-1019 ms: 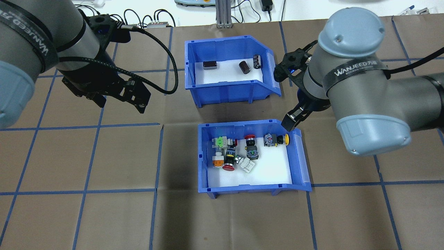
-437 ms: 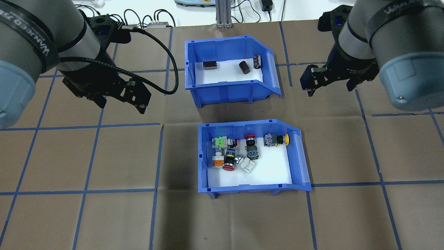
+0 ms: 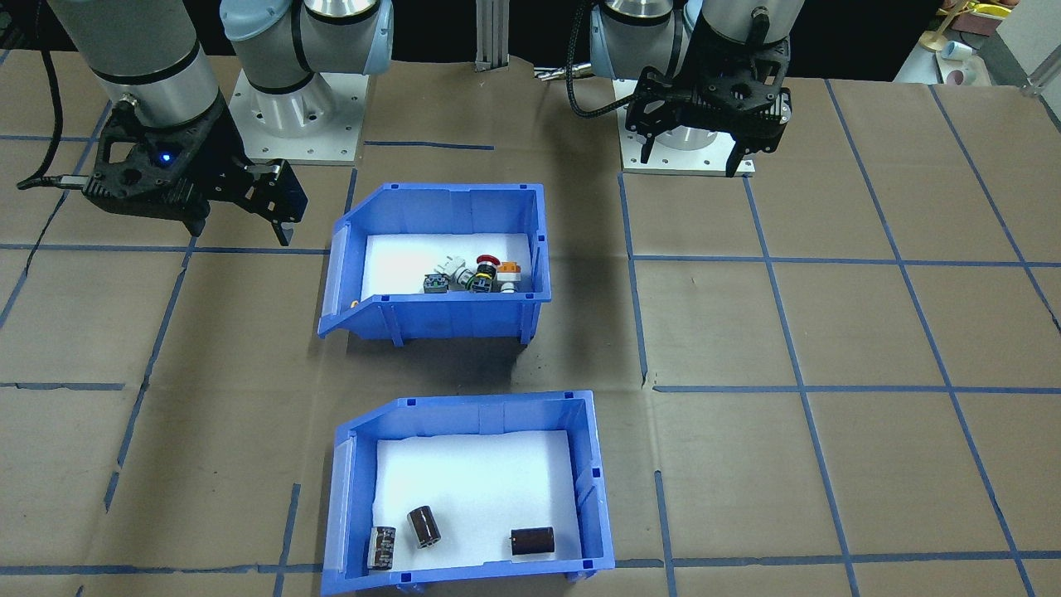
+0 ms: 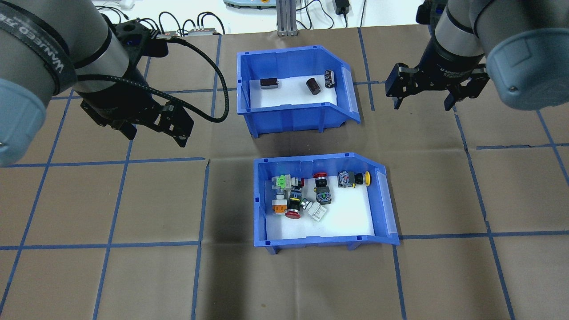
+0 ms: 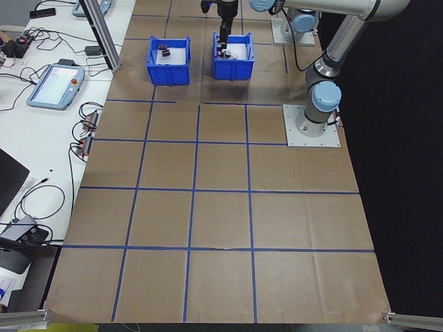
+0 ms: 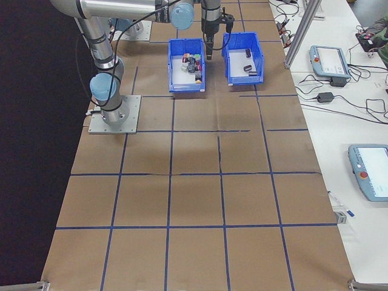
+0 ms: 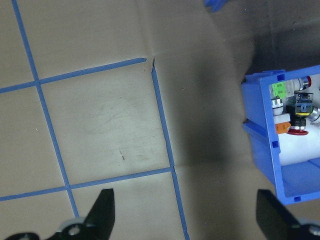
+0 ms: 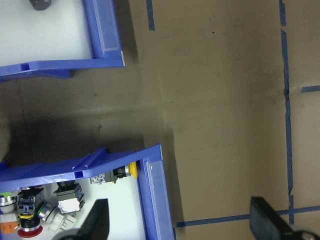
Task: Place battery box in front
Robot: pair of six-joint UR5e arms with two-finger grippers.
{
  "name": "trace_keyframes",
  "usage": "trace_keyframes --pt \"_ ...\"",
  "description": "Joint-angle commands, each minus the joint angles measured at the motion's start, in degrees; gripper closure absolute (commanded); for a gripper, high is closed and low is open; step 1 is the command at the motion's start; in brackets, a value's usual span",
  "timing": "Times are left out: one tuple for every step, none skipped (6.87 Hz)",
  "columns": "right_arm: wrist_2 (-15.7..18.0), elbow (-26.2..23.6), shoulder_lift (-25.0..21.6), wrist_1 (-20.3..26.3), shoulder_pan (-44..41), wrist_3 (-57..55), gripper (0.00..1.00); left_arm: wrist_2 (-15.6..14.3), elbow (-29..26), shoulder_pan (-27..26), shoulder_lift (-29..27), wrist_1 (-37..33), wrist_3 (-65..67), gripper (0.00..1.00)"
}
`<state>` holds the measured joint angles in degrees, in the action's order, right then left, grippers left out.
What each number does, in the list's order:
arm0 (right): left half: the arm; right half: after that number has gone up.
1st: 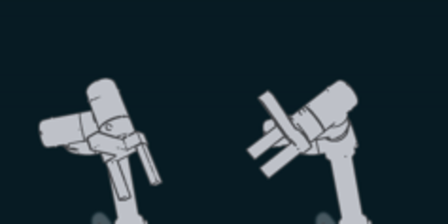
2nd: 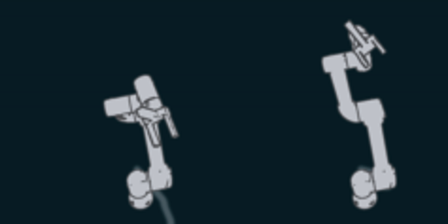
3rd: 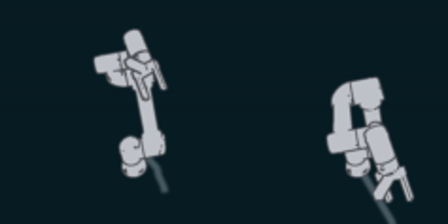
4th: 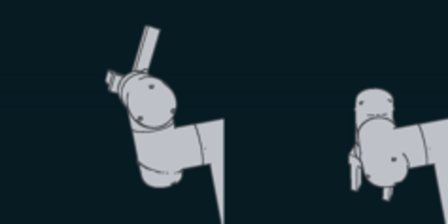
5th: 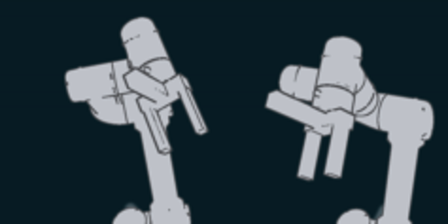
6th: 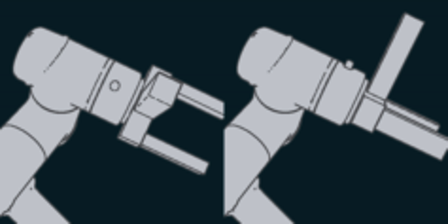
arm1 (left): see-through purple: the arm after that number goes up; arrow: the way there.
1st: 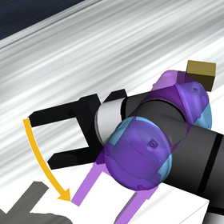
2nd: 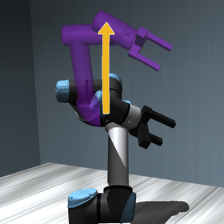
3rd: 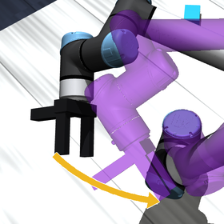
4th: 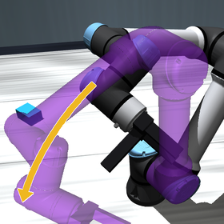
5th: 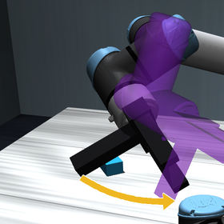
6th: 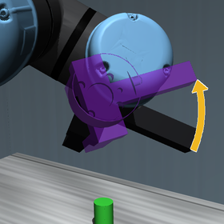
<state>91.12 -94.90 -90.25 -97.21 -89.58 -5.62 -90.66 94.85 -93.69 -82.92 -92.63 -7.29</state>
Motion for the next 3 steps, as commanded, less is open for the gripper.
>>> trace_keyframes --pt "0.0 0.5 0.1 0.5 0.0 -0.5 0.0 -0.1 0.1 0.0 0.0 0.0 0.0 0.01" --pt "0.0 0.5 -0.2 0.6 -0.1 -0.5 0.0 -0.3 0.2 0.0 0.0 0.0 -0.1 0.01" --pt "0.0 0.4 0.0 0.6 -0.1 -0.5 0.0 -0.2 0.1 0.0 0.0 0.0 -0.1 0.01"
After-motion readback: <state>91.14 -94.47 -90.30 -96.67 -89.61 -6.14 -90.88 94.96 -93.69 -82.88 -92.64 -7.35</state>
